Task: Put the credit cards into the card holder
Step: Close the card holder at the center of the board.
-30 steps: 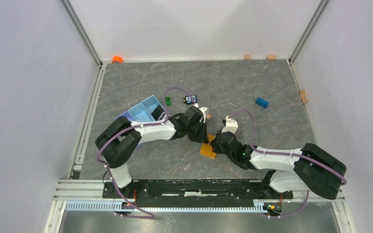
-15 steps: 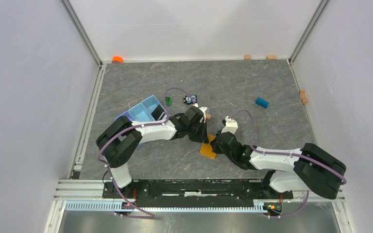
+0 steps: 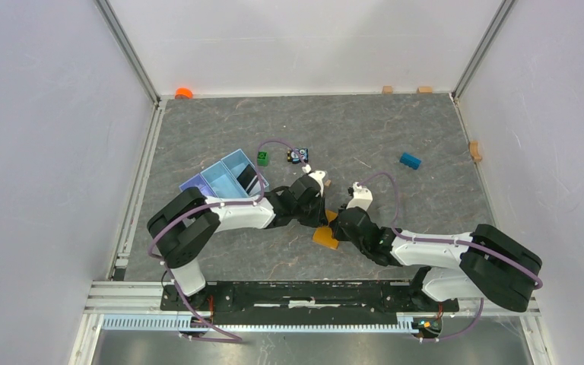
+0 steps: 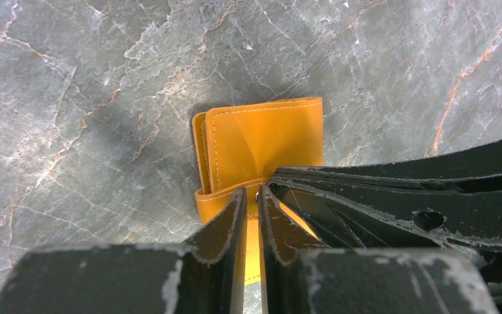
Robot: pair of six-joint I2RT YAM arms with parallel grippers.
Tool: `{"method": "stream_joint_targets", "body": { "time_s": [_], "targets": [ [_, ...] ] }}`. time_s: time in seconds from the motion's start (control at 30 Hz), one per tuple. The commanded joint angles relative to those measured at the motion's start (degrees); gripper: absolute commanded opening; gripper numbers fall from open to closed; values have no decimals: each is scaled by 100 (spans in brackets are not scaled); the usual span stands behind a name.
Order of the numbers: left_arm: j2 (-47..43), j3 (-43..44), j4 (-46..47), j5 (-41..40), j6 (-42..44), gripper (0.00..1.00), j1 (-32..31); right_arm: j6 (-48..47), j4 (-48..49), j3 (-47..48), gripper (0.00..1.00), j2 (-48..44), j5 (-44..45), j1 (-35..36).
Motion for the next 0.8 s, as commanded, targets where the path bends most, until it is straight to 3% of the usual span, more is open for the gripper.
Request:
{"method": "stream_joint_targets", "body": {
  "time_s": [0.0, 0.77],
  "targets": [
    [487, -555, -469, -68, 91, 16, -417, -63, -1251, -257, 0, 231, -106, 64],
    [453, -1707, 344, -1278, 545, 8, -1461, -66, -1581, -132, 0, 17, 107, 76]
  ]
}}
